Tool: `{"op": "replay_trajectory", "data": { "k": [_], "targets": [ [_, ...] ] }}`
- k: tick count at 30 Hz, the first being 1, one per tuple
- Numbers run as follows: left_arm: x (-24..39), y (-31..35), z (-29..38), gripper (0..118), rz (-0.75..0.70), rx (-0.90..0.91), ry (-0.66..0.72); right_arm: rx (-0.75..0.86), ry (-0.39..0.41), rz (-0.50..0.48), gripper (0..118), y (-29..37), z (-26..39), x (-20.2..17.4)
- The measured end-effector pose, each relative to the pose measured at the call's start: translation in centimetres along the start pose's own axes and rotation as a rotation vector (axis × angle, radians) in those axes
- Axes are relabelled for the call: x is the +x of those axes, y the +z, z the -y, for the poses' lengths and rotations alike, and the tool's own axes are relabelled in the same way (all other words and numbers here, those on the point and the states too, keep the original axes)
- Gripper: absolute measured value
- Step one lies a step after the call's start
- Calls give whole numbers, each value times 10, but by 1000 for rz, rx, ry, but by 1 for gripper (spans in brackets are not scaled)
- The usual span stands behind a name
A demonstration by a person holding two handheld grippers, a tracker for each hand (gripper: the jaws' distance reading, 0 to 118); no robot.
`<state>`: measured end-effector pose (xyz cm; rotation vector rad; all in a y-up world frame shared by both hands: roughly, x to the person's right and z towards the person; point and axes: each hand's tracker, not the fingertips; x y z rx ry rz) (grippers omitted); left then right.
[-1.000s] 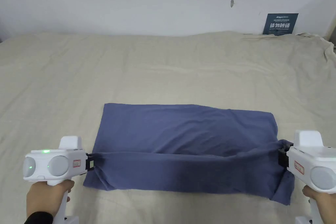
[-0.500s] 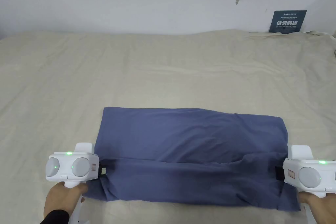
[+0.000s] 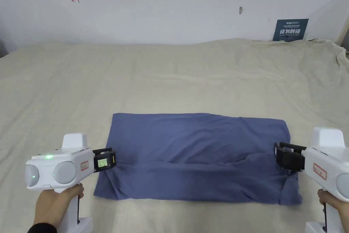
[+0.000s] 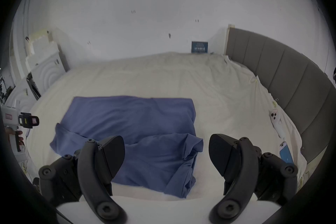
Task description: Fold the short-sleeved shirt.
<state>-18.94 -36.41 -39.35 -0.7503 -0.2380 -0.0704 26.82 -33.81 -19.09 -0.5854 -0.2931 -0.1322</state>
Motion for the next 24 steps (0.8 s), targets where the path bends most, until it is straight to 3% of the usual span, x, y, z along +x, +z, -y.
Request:
{"op": "replay_trajectory", "data": {
  "k": [2, 3, 4, 5, 6, 7, 8, 15, 24],
  "targets": [
    [-1, 14, 6, 111, 11, 8, -3, 32, 16, 3, 88, 22, 2, -3],
    [0, 20, 9, 108, 13, 10, -5, 46, 25, 8, 71, 33, 4, -5],
    [0, 27, 13, 96, 12, 21, -3, 65, 30, 19, 53, 39, 9, -2],
    [0, 32, 17, 78, 19, 35, -9, 81, 29, 27, 33, 46, 12, -3],
    [1, 40, 21, 52, 38, 53, -26, 88, 25, 28, 8, 53, 15, -3],
    [2, 45, 26, 16, 47, 58, -36, 93, 25, 28, 2, 60, 18, -3],
    [2, 47, 29, 4, 52, 49, -38, 106, 21, 32, 0, 66, 21, -3],
    [-6, 50, 47, 0, 83, 15, -14, 124, 27, 63, 0, 81, 37, 4],
    [-18, -23, 40, 0, 82, -228, 15, 88, -8, 68, 0, 65, 41, 11]
  ]
}}
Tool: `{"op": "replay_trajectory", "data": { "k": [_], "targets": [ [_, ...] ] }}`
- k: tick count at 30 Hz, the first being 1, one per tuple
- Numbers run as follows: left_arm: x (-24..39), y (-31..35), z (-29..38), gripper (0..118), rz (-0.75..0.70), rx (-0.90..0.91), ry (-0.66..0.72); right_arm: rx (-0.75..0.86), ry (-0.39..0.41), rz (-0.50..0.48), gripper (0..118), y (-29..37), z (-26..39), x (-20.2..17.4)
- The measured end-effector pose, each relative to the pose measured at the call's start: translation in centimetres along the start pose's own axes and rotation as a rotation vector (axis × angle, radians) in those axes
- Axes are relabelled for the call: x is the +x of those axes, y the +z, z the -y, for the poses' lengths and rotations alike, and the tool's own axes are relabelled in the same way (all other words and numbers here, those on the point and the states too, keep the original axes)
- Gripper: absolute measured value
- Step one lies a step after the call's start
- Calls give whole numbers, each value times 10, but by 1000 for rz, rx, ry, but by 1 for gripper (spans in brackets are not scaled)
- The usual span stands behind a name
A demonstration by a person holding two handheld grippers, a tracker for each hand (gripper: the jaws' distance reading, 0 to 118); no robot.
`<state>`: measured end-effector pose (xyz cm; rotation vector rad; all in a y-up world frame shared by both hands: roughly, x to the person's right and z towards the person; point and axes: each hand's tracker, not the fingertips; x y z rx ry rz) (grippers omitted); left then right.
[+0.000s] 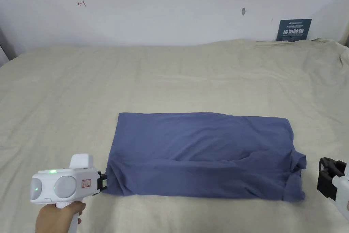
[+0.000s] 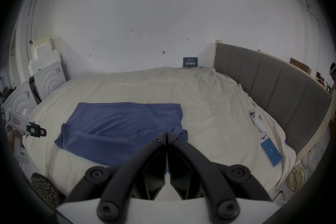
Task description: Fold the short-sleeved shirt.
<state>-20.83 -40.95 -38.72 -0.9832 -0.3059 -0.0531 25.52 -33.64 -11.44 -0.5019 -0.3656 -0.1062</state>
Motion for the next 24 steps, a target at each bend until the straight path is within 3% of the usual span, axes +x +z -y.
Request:
{"op": "replay_trajectory", "data": {
  "k": [2, 5, 6, 11, 17, 24],
  "targets": [
    [-4, -17, -3, 17, -15, -19, 11, -8, 1, 2, 0, -4, 1, 1],
    [-9, -41, -8, 70, -47, -100, 28, -24, 3, 9, 0, -11, 2, 2],
    [-9, -48, -8, 77, -62, -120, 19, -30, 1, 11, 0, -14, 2, 3],
    [-5, -78, -7, 75, -104, -157, -17, -60, -9, 21, 0, -24, 6, 4],
    [14, -81, -5, 8, -98, -158, -72, -97, -7, 28, 0, -32, 12, 5],
    [18, -67, -12, 3, -47, -134, -131, -233, -58, 34, 5, -70, 23, 18]
  ]
}}
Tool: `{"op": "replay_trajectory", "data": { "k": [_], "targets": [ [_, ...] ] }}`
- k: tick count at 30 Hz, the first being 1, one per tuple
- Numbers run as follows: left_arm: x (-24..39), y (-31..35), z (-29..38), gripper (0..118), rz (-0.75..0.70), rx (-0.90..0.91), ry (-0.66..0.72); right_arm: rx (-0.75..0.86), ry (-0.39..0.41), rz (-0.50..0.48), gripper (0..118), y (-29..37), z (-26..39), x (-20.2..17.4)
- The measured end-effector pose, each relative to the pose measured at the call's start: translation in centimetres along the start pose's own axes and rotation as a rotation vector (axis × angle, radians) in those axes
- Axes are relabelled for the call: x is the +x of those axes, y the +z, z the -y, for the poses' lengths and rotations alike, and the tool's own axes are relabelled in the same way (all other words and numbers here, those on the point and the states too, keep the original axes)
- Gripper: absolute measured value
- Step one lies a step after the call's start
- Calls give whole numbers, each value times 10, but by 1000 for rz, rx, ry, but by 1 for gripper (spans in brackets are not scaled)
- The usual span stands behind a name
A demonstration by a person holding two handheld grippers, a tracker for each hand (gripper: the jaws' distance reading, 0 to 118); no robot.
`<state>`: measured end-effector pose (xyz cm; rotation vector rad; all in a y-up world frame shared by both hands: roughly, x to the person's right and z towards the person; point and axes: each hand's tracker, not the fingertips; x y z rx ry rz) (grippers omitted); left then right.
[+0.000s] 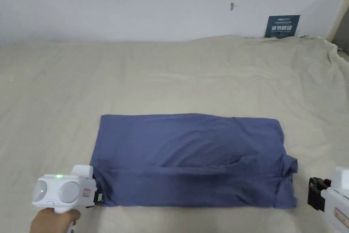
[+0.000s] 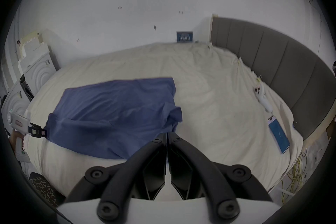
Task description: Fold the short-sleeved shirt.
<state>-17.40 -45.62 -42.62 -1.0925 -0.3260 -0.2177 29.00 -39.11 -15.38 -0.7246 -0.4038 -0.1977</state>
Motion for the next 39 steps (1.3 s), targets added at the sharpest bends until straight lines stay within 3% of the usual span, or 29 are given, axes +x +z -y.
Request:
{"op": "replay_trajectory", "data": {
  "k": [2, 3, 6, 8, 13, 14, 16, 17, 29, 39],
  "targets": [
    [-6, 10, -3, 3, 23, 21, 23, -52, -20, 6, 7, -20, 3, 3],
    [-8, 16, -4, 3, 33, 33, 25, -92, -20, 11, 15, -30, 5, 3],
    [-14, 28, -7, 3, 52, 63, 35, -177, -18, -14, 74, -61, 10, 5],
    [-18, 33, -10, 3, 70, 79, 55, -192, -17, -19, 81, -72, 14, -1],
    [-26, 33, -9, 3, 91, 84, 91, -251, 9, -20, 76, -94, 20, -16],
    [-27, 33, -7, 3, 92, 84, 97, -255, 9, -20, 67, -96, 21, -18],
    [-29, 33, -4, 3, 99, 83, 113, -257, -13, -37, 12, -92, 24, -20],
    [-30, 33, -2, 3, 99, 83, 119, -254, -24, -37, 6, -90, 25, -19],
    [-42, 54, 35, 3, 130, 95, 214, -126, -68, -110, 5, 7, 30, 3],
    [-48, 76, 124, 3, 137, 40, 221, -149, -144, -144, 5, 60, 86, 38]
  ]
}}
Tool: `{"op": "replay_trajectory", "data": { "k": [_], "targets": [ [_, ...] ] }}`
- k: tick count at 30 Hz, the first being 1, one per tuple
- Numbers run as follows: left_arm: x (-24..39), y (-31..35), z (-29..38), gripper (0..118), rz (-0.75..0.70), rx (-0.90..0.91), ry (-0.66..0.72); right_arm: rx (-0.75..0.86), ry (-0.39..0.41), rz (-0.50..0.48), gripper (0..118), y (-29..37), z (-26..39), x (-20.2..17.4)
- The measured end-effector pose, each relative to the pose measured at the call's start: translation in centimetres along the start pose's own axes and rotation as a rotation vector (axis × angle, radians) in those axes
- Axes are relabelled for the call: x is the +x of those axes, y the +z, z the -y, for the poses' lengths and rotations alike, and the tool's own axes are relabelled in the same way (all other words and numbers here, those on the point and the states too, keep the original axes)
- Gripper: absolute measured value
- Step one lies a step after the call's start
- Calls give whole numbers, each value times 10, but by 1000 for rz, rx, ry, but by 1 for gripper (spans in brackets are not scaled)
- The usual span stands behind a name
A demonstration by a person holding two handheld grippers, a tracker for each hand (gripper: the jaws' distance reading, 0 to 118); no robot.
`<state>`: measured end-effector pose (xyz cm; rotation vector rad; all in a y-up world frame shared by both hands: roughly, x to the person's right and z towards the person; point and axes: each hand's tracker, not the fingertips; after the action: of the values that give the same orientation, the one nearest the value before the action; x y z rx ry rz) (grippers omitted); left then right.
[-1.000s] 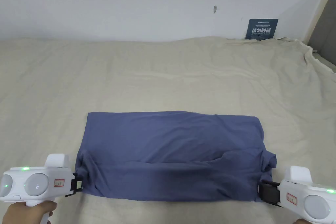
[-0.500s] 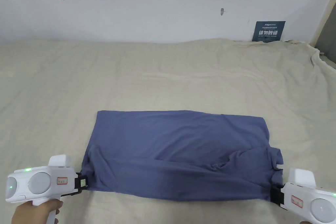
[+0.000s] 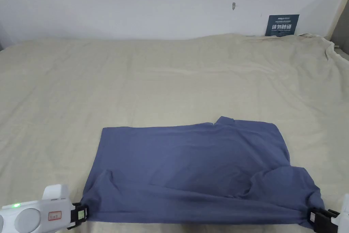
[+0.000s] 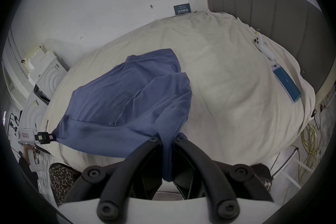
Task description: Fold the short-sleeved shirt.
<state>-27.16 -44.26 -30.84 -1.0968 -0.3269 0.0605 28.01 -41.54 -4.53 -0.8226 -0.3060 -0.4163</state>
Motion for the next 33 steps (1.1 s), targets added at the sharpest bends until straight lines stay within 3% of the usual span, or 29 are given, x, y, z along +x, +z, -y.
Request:
{"op": "replay_trajectory", "data": {
  "k": [4, 7, 13, 14, 15, 16, 18, 19, 20, 27, 33],
  "targets": [
    [-8, -11, 21, 3, 1, -46, 41, -51, -16, 23, 5, -16, 20, 6],
    [-6, -24, 27, 3, -16, -51, 54, -109, 11, 95, 5, -39, 31, 5],
    [10, -28, 29, 7, -88, -49, 10, -148, 65, 145, 8, -59, 41, -5],
    [13, -28, 30, 15, -95, -45, 1, -144, 74, 152, 13, -57, 40, -7],
    [16, -26, 29, 27, -111, -44, -10, -143, 83, 160, 27, -55, 38, -9],
    [19, -24, 28, 43, -124, -43, -12, -140, 85, 170, 45, -49, 34, -12],
    [24, -17, 26, 89, -144, -32, -20, -116, 93, 177, 91, -37, 26, -17],
    [26, -14, 24, 105, -152, -18, -33, -78, 100, 176, 100, -29, 20, -21],
    [30, -9, 22, 113, -162, 0, -40, -41, 107, 182, 100, -22, 13, -25],
    [65, 60, -16, 114, -158, 265, -86, 252, 179, 116, 100, 44, -46, -63],
    [86, 85, -39, 114, -147, 434, -90, 400, 219, 111, 100, 57, -67, -81]
  ]
}}
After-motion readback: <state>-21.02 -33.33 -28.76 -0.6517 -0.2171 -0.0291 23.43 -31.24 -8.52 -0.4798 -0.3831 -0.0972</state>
